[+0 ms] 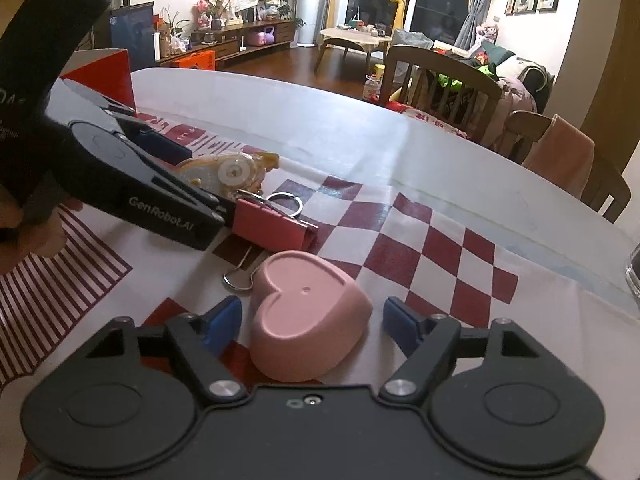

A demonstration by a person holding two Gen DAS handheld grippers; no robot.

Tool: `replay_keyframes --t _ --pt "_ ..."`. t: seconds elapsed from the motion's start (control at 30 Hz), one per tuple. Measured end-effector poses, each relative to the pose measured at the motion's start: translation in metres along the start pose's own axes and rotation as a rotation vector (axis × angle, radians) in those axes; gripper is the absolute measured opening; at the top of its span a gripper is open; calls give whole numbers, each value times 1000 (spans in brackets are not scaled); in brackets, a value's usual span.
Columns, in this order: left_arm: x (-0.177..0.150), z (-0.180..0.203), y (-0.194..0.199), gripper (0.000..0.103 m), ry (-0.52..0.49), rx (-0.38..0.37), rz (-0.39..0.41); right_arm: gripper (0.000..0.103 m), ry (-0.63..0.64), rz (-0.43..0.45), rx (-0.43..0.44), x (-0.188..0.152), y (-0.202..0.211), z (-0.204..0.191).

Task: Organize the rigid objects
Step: 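Grasp clear correction-tape dispenser with left tool while right tool grasps pink heart dish, then carry tape dispenser in left tool into shoebox while right tool carries heart dish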

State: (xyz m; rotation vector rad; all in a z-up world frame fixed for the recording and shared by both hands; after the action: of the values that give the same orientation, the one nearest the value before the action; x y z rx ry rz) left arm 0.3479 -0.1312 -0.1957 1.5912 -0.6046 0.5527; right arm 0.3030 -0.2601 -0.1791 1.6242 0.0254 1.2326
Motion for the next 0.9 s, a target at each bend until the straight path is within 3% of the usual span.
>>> replay_keyframes --t 0.17,0.27,0.5,0.9 --pt "1 7 3 57 -41 -25 9 67 -23 9 -16 -2 3 3" --pt "1 13 5 50 -69 -17 8 63 -34 7 -18 -1 5 5" --pt "-2 14 11 50 -59 0 -7 63 -67 6 -17 -1 14 3" --pt "-26 1 52 50 98 -17 -53 62 -110 5 -11 -4 60 -14"
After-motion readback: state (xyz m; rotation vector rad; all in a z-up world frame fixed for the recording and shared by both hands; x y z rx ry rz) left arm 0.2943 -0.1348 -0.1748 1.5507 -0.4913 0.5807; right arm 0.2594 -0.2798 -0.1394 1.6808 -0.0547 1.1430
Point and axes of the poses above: each gripper's, at about its wrist camera, not at the fingertips, and y roughly against the way its jaws point, z to its right, x to its top, the point moved 1 cm from there along -y, roughly the way its jaws point, and after that the axes turned 1 degree about x, right-handed, at the moved point
